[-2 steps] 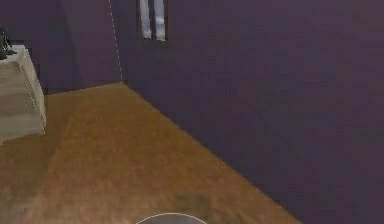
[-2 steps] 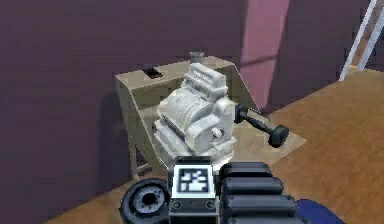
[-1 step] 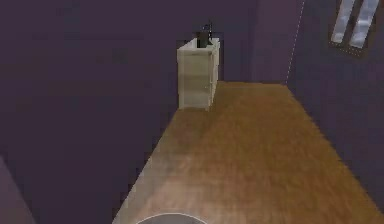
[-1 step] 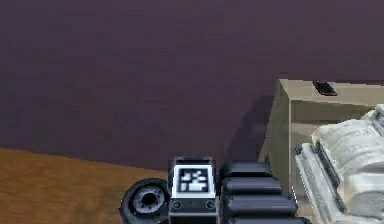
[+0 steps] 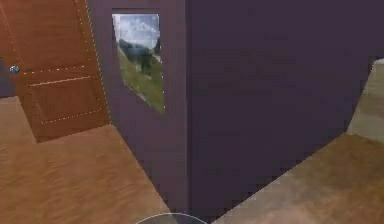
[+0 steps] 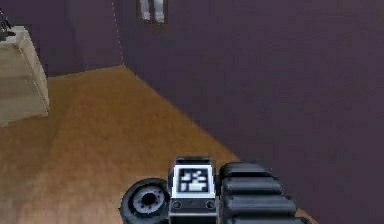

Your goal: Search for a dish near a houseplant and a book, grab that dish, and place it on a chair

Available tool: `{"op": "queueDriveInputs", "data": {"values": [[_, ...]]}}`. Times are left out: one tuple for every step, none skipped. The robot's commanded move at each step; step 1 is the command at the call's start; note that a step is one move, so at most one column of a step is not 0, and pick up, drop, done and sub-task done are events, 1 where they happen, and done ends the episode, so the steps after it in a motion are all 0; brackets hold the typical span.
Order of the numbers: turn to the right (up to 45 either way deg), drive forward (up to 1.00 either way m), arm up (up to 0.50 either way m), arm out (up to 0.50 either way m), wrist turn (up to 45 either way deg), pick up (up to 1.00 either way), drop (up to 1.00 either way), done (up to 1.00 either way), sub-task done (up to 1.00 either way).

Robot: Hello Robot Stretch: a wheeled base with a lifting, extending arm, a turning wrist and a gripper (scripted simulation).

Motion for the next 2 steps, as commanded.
{"op": "queueDriveInputs", "data": {"values": [[-27.0, 0.00, 0.00, 0.00, 0.0, 0.00, 0.00, 0.00, 0.00], [45.0, 0.00, 0.00, 0.00, 0.0, 0.00, 0.00, 0.00, 0.00]]}}
